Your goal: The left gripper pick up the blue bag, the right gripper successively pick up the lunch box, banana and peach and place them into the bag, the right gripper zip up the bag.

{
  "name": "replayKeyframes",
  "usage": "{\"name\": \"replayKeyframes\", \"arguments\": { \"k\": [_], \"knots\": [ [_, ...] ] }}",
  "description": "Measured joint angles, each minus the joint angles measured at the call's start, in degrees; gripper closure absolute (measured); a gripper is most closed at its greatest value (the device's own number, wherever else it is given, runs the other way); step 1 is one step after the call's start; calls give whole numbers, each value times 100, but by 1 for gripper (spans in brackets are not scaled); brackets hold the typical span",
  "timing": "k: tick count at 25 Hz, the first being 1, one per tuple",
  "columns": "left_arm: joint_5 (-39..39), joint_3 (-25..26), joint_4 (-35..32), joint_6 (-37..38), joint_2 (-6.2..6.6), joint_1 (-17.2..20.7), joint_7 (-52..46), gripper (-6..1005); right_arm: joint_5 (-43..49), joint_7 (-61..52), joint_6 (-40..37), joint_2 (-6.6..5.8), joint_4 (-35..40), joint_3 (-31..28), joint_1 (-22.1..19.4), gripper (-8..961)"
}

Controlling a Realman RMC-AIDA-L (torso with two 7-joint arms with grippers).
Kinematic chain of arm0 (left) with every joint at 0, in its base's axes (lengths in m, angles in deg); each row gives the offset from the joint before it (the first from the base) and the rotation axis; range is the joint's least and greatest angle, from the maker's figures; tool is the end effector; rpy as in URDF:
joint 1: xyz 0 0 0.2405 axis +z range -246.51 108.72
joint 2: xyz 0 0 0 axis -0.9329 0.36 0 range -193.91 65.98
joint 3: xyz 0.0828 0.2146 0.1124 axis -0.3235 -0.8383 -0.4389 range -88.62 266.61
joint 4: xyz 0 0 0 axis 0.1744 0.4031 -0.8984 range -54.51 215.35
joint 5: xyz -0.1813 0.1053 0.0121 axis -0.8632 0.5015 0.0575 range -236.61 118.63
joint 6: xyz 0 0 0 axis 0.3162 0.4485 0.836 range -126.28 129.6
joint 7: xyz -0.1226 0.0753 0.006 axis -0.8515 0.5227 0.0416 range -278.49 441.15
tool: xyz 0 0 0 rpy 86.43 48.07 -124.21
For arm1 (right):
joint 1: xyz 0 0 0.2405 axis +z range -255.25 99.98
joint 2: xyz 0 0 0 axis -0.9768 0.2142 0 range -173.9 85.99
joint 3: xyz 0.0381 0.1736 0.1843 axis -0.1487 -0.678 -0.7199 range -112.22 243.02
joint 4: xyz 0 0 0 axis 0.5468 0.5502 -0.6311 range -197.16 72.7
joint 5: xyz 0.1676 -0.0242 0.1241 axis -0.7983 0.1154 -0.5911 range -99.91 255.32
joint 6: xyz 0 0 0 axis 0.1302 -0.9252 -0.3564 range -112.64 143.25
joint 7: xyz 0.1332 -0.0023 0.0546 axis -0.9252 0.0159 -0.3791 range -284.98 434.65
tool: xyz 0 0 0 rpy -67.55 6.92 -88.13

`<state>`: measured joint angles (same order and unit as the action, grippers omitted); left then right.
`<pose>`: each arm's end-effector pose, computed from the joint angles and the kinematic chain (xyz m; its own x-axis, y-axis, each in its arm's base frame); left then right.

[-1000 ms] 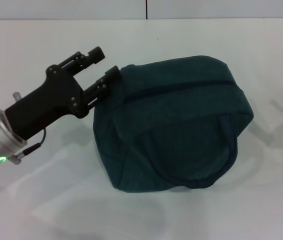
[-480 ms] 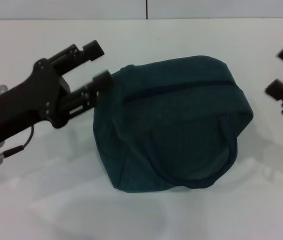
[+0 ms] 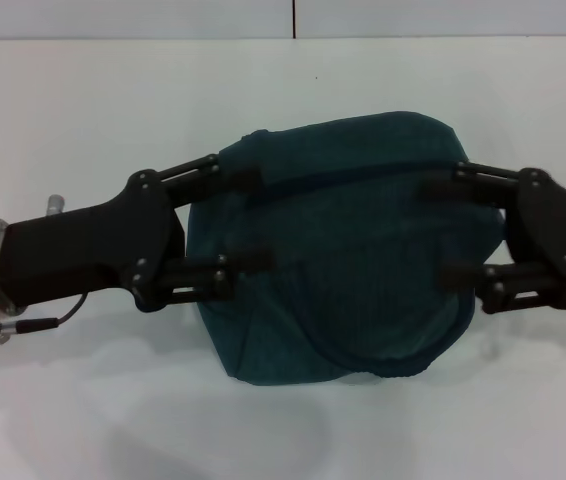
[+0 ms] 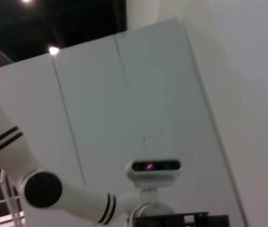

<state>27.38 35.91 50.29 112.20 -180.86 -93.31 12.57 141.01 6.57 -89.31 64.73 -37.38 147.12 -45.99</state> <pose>-0.2314 0.2706 0.0150 0.5590 0.1745 0.8106 0.2182 -0.9741 0.0592 0.2071 0.2994 0.0174 0.6270 -0.1848 -0.7567 -0.1239 -0.9827 0.1374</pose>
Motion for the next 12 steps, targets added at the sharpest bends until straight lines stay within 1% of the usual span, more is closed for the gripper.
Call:
{"name": "replayKeyframes", "arguments": {
  "k": [3, 12],
  "knots": [
    [40, 9, 1, -22, 0, -17, 1, 175, 65, -8, 21, 35, 23, -11, 44, 67],
    [47, 17, 18, -53, 0, -20, 7, 175, 78, -69, 19, 49, 68, -16, 55, 67]
  ]
}}
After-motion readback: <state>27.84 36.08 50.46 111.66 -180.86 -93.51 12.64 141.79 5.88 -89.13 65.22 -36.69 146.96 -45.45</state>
